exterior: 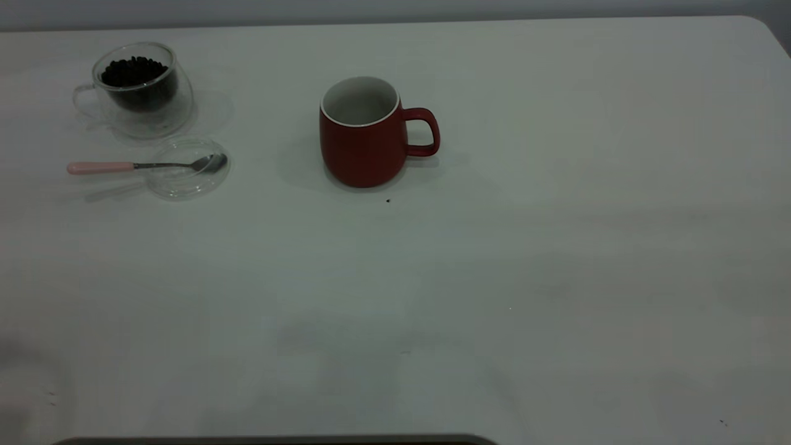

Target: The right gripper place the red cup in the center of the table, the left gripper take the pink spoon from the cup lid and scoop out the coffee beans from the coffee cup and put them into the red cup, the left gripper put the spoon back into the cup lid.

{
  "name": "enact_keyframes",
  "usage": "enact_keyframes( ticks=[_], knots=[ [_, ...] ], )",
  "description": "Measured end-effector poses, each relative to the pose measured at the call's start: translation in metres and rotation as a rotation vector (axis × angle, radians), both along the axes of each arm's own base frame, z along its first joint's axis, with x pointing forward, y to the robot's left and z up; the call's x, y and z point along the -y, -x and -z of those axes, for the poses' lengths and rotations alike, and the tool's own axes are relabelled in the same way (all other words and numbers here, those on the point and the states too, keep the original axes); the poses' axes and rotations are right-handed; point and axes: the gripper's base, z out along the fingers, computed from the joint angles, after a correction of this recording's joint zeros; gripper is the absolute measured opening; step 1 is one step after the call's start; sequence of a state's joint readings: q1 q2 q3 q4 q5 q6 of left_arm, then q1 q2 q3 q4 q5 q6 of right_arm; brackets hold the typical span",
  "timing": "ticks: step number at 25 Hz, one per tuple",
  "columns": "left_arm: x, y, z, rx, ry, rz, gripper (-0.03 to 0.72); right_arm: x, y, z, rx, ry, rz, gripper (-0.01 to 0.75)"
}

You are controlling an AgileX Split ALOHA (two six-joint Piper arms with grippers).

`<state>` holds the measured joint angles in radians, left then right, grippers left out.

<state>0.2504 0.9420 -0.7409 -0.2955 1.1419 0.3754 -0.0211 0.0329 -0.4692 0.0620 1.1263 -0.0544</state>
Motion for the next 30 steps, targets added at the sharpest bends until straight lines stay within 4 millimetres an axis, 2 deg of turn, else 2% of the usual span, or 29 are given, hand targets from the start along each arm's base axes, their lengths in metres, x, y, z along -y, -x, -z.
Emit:
enact_keyframes(
  ticks=[5,8,24,30],
  knots=[
    [0.004,0.05,0.027,0.055,-0.107,-0.086,0.52,0.0,0.0,0.0,0.0,0.0,0.0,0.531],
    [0.005,0.07,0.028,0.147,-0.16,-0.12,0.525,0.0,0.0,0.0,0.0,0.0,0.0,0.531],
    [0.025,0.148,0.023,0.631,-0.164,-0.135,0.527,0.0,0.0,0.0,0.0,0.0,0.0,0.531],
    [0.024,0.152,0.024,0.642,-0.134,-0.05,0.527,0.0,0.0,0.0,0.0,0.0,0.0,0.531]
  ],
)
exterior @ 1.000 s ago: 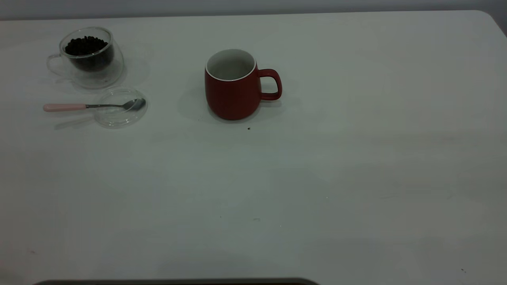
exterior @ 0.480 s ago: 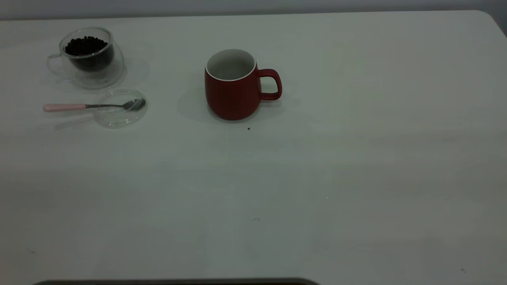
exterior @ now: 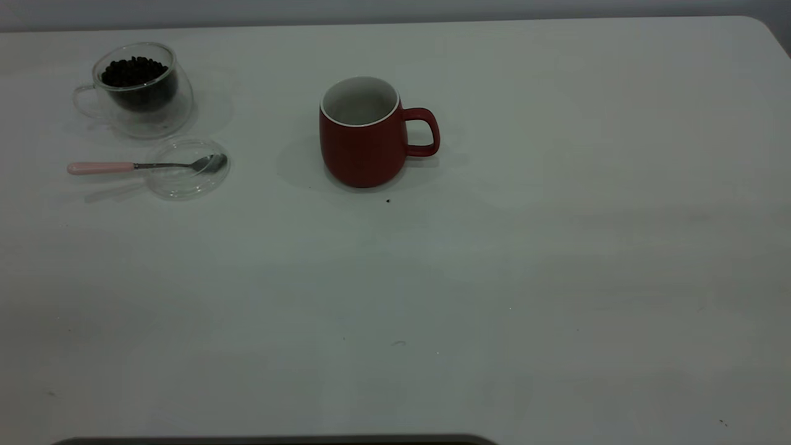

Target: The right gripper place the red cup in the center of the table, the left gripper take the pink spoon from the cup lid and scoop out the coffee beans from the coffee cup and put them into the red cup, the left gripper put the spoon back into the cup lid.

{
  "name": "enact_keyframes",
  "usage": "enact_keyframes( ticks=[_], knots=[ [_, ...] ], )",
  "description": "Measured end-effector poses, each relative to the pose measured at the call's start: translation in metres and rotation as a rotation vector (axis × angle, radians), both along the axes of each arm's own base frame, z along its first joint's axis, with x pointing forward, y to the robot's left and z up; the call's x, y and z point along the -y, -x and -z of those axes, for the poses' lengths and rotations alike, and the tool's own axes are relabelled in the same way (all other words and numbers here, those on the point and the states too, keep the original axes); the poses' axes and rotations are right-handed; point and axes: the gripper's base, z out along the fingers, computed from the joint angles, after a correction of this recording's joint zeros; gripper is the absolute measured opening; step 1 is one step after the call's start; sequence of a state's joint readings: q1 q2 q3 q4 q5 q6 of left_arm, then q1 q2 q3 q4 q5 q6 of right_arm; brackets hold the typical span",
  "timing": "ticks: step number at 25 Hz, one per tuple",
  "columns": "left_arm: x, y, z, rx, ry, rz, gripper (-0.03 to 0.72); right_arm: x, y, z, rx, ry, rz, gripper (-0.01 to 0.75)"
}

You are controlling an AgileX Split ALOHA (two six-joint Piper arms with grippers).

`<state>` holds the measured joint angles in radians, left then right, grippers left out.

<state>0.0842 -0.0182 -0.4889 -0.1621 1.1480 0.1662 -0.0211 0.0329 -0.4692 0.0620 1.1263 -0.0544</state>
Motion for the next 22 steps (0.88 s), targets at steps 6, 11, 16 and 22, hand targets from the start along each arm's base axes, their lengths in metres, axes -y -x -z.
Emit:
enact_keyframes(
  ticks=[6,11,16,22],
  knots=[
    [-0.0011,0.0009,0.0,0.0,0.001,0.064,0.527,0.0,0.0,0.0,0.0,0.0,0.0,0.531],
    [-0.0011,0.0009,0.0,0.0,0.002,0.063,0.527,0.0,0.0,0.0,0.0,0.0,0.0,0.531],
    [-0.0011,0.0009,0.0,0.0,0.002,0.063,0.527,0.0,0.0,0.0,0.0,0.0,0.0,0.531],
    [-0.0011,0.0009,0.0,0.0,0.002,0.063,0.527,0.0,0.0,0.0,0.0,0.0,0.0,0.531]
  ],
)
